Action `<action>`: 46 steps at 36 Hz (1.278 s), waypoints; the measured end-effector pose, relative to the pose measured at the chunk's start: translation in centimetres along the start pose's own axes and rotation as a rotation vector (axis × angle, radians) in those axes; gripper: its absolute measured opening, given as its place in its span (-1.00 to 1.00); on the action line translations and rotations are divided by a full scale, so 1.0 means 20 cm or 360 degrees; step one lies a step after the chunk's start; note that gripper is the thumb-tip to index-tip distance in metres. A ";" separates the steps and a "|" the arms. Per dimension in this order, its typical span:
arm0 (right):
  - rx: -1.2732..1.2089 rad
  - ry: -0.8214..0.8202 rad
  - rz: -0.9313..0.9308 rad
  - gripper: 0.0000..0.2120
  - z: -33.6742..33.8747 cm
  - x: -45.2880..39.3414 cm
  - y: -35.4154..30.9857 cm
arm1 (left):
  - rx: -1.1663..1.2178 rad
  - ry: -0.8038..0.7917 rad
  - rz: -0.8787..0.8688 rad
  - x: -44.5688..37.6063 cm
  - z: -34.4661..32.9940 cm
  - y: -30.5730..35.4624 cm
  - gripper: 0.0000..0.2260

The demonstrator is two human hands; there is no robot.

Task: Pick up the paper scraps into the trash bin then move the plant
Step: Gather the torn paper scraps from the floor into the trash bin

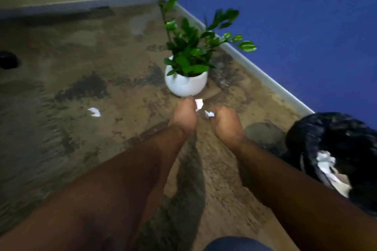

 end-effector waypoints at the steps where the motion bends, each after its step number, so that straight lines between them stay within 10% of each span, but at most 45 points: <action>1: 0.0017 0.0076 -0.0043 -0.84 0.09 0.00 0.07 | 0.0030 -0.0006 -0.0067 0.00 -0.03 0.11 -0.77; 17: 0.0678 0.0654 -0.0706 -0.87 1.14 0.46 0.93 | 0.0640 -0.0322 -0.0412 0.43 -0.65 1.30 -0.64; 34: 0.0685 0.0126 -0.1104 -0.72 1.17 0.79 1.24 | 0.0842 -0.0845 -0.0269 0.67 -0.95 1.48 -0.48; 46: 0.0697 0.0511 -0.0614 -0.68 1.07 0.51 0.85 | 0.0670 -0.0188 -0.0478 0.45 -0.67 1.07 -0.72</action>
Point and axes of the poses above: each hand's wrist, its own x-axis away from the middle knuckle, its own z-axis out of the back of the hand, y = z × x, the point moved 8 cm from there along -x, towards the middle knuckle, and after that the axes turned 7 degrees about y, right-handed, at the moved point
